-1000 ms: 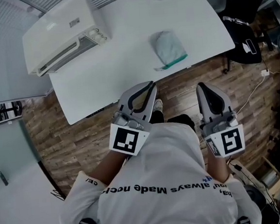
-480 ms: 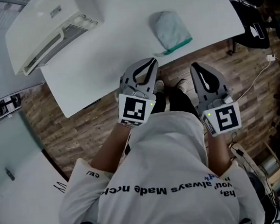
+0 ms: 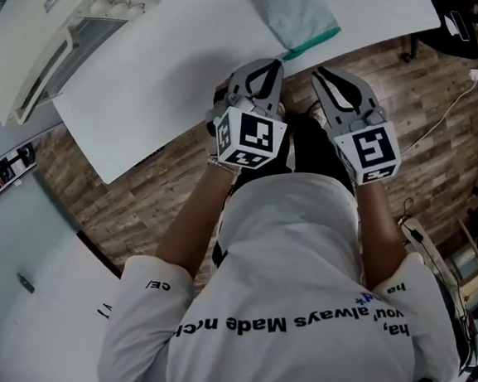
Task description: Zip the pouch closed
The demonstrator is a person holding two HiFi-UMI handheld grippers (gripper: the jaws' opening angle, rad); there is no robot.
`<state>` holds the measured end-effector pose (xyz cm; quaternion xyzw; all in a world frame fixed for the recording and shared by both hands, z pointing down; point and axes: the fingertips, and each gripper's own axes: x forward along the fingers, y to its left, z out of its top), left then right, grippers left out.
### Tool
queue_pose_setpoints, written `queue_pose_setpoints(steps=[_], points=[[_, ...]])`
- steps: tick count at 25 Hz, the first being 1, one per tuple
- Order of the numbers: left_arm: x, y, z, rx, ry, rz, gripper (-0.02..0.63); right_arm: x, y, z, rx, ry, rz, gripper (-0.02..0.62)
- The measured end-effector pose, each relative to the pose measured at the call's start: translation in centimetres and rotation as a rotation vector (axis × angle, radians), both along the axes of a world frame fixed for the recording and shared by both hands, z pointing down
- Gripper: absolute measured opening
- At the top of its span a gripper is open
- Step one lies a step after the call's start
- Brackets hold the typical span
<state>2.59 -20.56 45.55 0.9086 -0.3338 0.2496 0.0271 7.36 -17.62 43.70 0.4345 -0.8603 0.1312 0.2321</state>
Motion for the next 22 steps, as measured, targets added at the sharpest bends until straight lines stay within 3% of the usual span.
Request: queue_pose_setpoints(steps=[9, 22], points=[[0.5, -1.5, 5.5, -0.05, -0.107, 0.042, 0.021, -1.2, -1.9, 6.0, -0.088, 0.036, -0.04, 0.063], [0.7, -2.3, 9.2, -0.098, -0.212, 0.065, 0.021, -2.7, -2.7, 11.1, -0.192, 0.078, -0.104, 0.081]])
